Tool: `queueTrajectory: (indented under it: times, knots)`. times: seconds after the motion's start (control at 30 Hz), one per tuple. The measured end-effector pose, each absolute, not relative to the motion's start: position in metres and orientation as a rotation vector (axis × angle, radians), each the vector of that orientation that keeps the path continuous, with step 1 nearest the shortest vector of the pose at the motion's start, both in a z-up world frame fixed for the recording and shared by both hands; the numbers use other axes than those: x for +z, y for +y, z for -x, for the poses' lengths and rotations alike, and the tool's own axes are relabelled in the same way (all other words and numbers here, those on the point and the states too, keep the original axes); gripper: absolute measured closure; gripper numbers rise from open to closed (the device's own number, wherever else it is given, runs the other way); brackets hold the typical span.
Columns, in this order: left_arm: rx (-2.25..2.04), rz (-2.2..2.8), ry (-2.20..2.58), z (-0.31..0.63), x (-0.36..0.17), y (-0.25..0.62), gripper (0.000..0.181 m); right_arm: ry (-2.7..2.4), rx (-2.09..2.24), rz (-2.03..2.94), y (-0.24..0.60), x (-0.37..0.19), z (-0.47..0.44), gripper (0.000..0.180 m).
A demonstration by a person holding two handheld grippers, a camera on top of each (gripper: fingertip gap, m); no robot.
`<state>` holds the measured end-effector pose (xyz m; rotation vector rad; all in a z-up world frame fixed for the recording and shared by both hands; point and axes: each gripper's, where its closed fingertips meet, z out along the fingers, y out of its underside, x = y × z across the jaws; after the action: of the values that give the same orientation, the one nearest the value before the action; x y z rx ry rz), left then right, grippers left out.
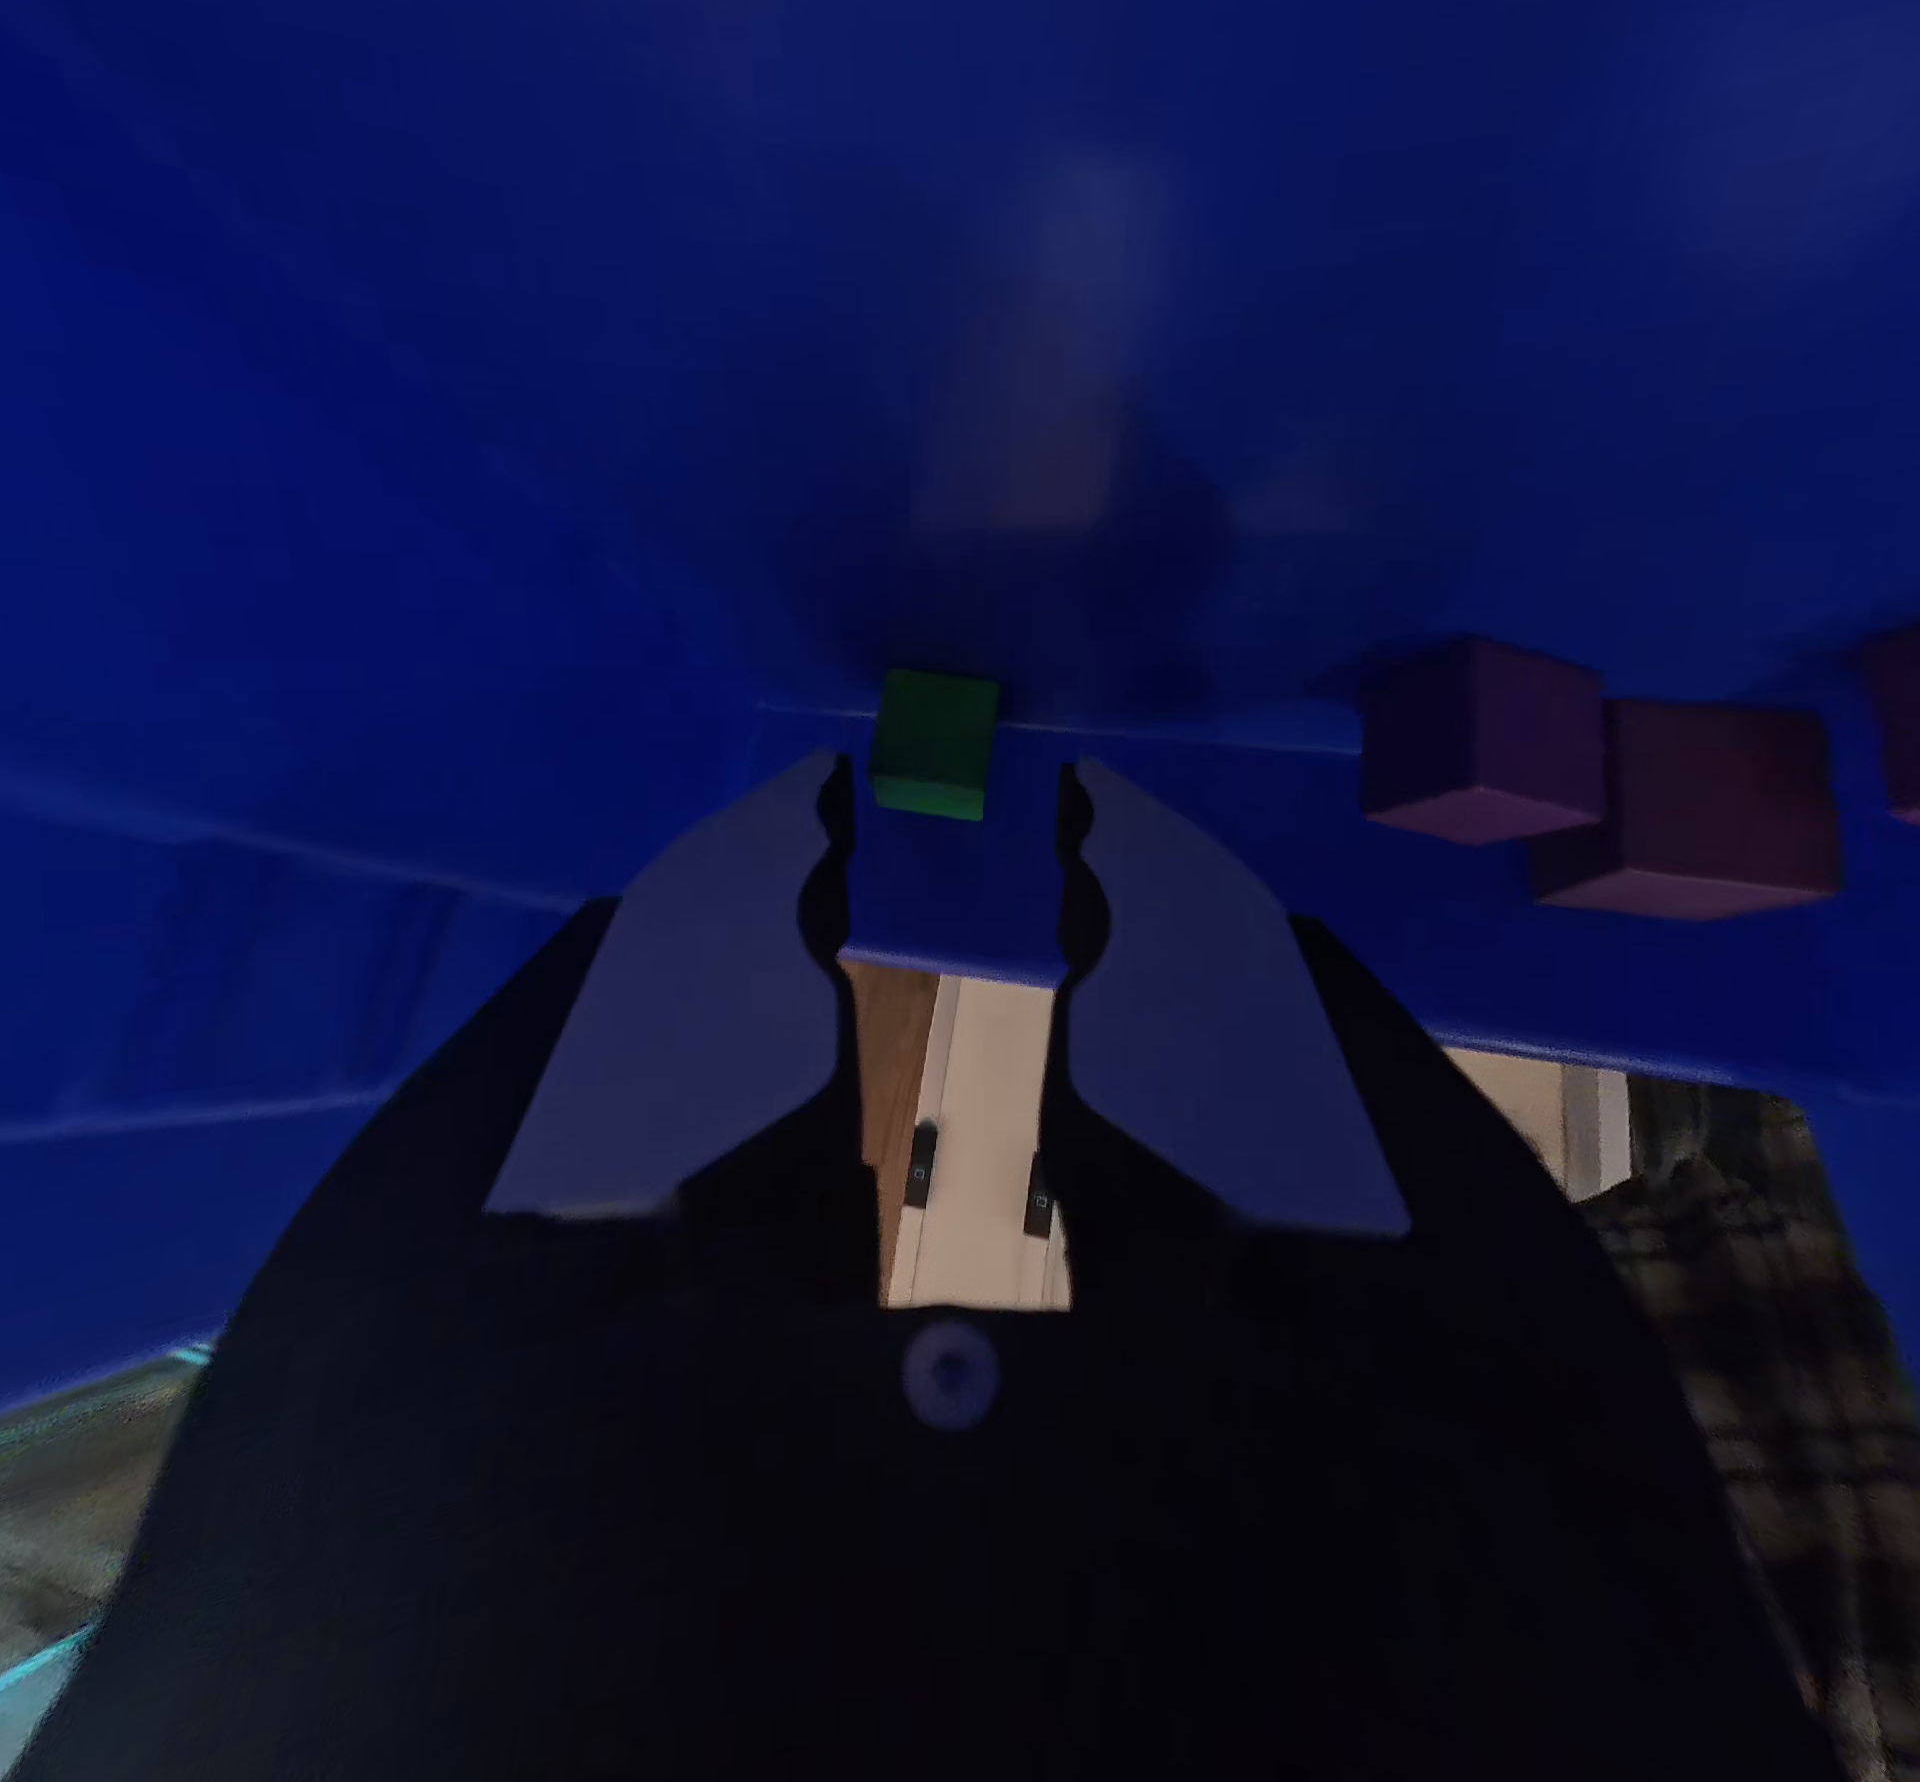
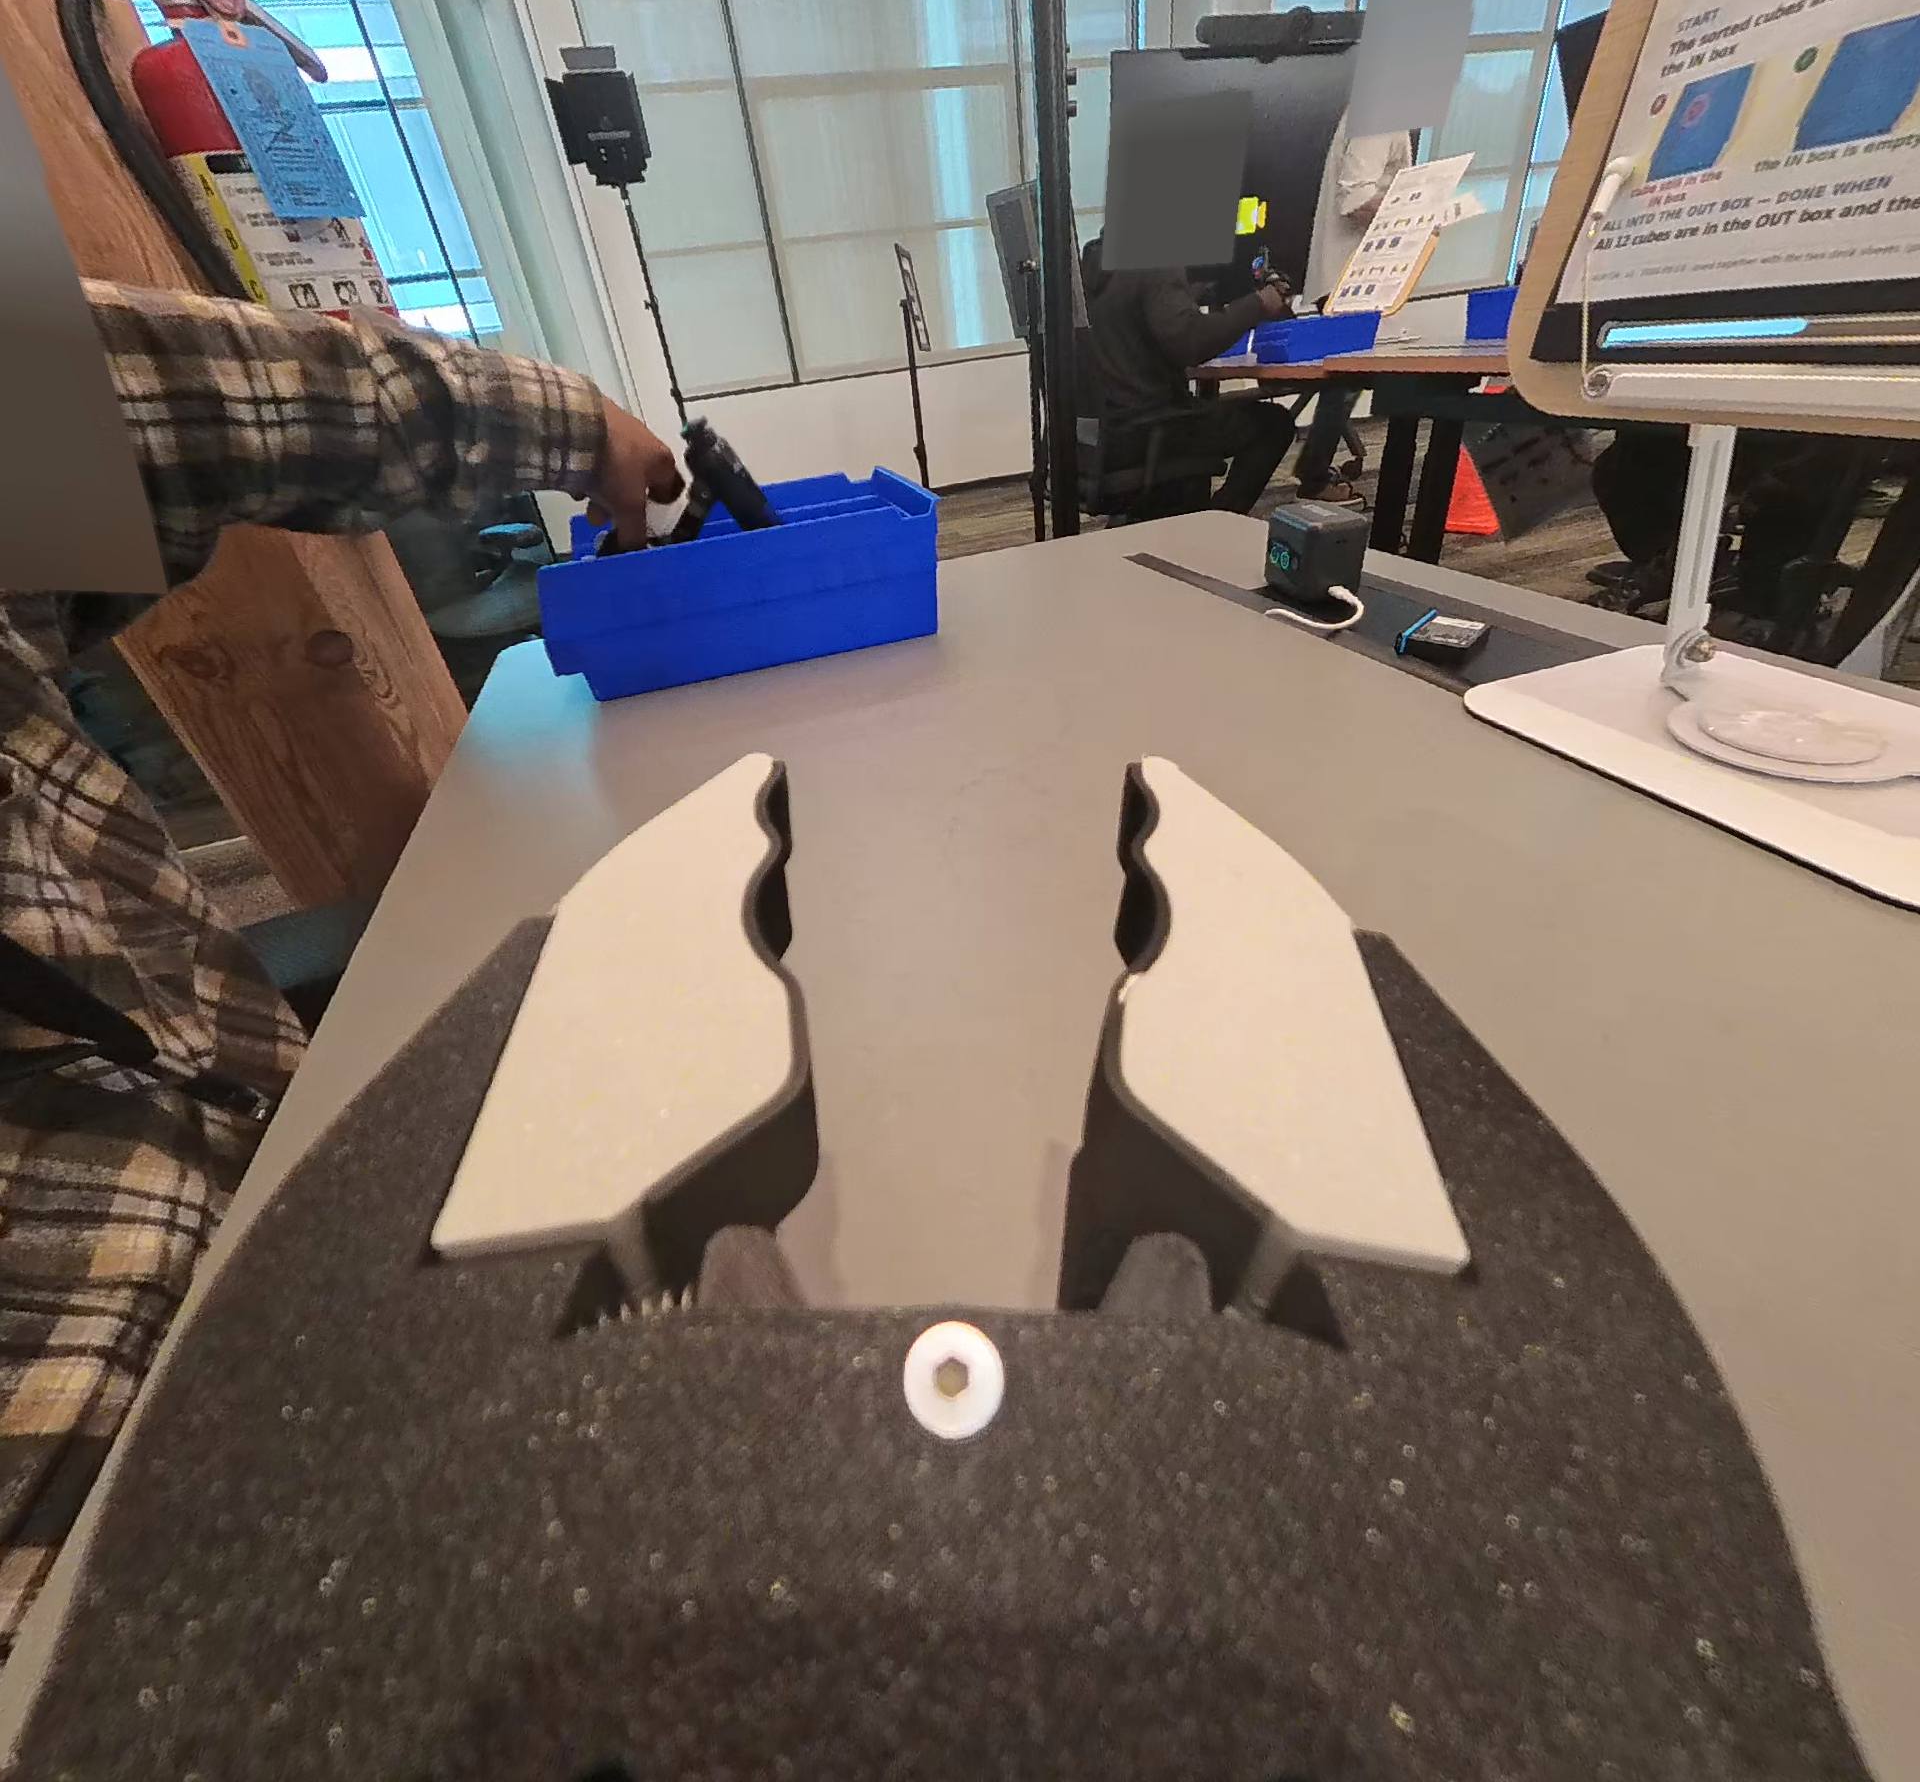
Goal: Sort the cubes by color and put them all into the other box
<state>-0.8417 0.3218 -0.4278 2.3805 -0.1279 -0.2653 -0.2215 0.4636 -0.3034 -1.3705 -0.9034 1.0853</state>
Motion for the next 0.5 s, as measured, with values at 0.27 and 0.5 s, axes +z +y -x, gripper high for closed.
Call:
queueTrajectory:
  times: [0.27,0.5]
  knots:
    - [-0.388,-2.470,-0.295,0.855,-0.413,0.348,0.159,-0.911,1.086,1.375,0.464,-0.305,0.222,0.123]
    - [-0.233,-3.575,-0.849,0.730,-0.291,0.511,0.159,-0.823,1.187,1.437,0.474,-0.310,0.228,0.122]
